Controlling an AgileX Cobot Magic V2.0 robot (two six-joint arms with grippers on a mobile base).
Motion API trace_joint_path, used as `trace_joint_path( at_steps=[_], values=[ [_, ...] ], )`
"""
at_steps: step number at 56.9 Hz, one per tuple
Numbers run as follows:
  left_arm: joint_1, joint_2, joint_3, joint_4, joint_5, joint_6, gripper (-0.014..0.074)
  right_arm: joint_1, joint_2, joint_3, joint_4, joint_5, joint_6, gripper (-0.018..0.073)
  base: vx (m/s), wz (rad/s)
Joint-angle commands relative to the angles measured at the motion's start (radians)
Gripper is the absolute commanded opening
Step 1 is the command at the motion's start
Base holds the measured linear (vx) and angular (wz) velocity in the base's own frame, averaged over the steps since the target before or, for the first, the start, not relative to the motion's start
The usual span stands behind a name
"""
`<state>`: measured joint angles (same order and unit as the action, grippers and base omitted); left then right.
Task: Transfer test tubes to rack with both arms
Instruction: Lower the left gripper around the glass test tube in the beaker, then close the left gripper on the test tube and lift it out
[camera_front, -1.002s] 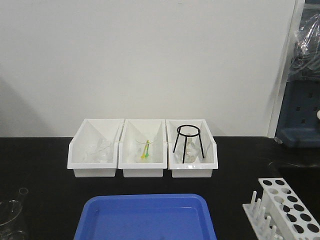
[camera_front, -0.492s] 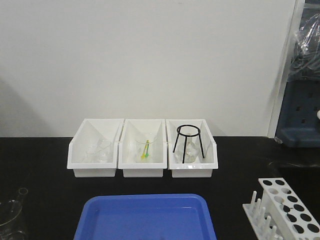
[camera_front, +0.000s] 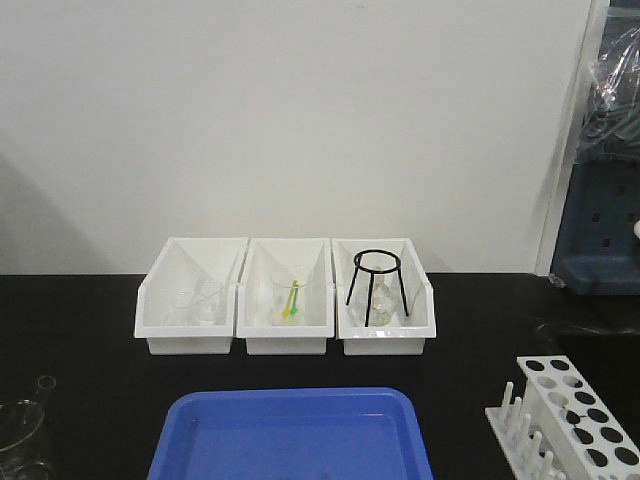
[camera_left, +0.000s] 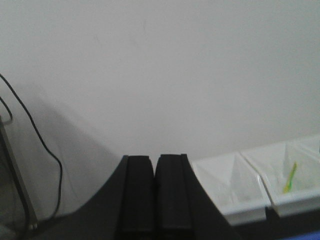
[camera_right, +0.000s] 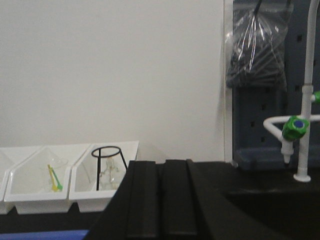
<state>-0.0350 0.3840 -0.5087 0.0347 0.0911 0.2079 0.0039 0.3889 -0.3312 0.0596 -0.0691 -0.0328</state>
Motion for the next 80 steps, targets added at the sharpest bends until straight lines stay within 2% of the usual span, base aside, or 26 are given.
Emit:
trace_joint_path(
  at_steps=[1, 10, 16, 23, 30, 35, 40, 52, 64, 70, 77, 80],
  values=[
    [-0.003, 0.078, -0.032, -0.004, -0.025, 0.000, 0.0039, -0.004, 0.063, -0.035, 0.028, -0.074, 0.000, 0.0062, 0.00, 0.00],
    [-0.003, 0.182, -0.032, -0.004, 0.021, 0.000, 0.0150, -0.005, 0.133, -0.035, 0.050, -0.076, -0.002, 0.0111, 0.00, 0.00],
    [-0.003, 0.236, -0.032, -0.004, 0.030, 0.000, 0.0283, -0.005, 0.169, -0.035, 0.048, -0.084, -0.004, 0.0173, 0.00, 0.00],
    [-0.003, 0.280, -0.032, -0.004, 0.028, 0.000, 0.0428, -0.005, 0.210, -0.035, 0.048, -0.097, -0.004, 0.0295, 0.00, 0.00],
    [-0.003, 0.308, -0.032, -0.014, 0.029, -0.001, 0.0508, -0.005, 0.251, -0.035, 0.048, -0.097, -0.004, 0.0441, 0.00, 0.00],
    [-0.003, 0.336, -0.023, -0.012, 0.036, 0.003, 0.0521, -0.004, 0.270, -0.035, 0.048, -0.096, -0.003, 0.0514, 0.00, 0.00],
    [-0.003, 0.367, -0.001, -0.008, 0.008, 0.018, 0.0521, -0.004, 0.280, -0.035, 0.048, -0.096, -0.004, 0.0549, 0.00, 0.00],
    [-0.003, 0.503, 0.098, -0.008, -0.280, 0.134, 0.0519, -0.004, 0.288, -0.035, 0.048, -0.096, -0.004, 0.0553, 0.00, 0.00],
    [-0.003, 0.692, 0.115, -0.004, -0.574, 0.122, 0.0519, -0.004, 0.288, -0.035, 0.036, -0.096, -0.009, 0.0554, 0.00, 0.00],
    [-0.005, 0.785, 0.100, 0.002, -0.625, 0.112, 0.0519, -0.004, 0.288, -0.035, 0.036, -0.096, -0.009, 0.0554, 0.00, 0.00],
    [-0.020, 0.893, 0.073, 0.089, -0.702, 0.038, 0.0519, -0.004, 0.288, -0.035, 0.036, -0.096, -0.009, 0.0554, 0.00, 0.00],
    [-0.025, 0.933, 0.057, 0.102, -0.716, 0.022, 0.0519, -0.004, 0.288, -0.035, 0.036, -0.096, -0.009, 0.0554, 0.00, 0.00]
  ],
)
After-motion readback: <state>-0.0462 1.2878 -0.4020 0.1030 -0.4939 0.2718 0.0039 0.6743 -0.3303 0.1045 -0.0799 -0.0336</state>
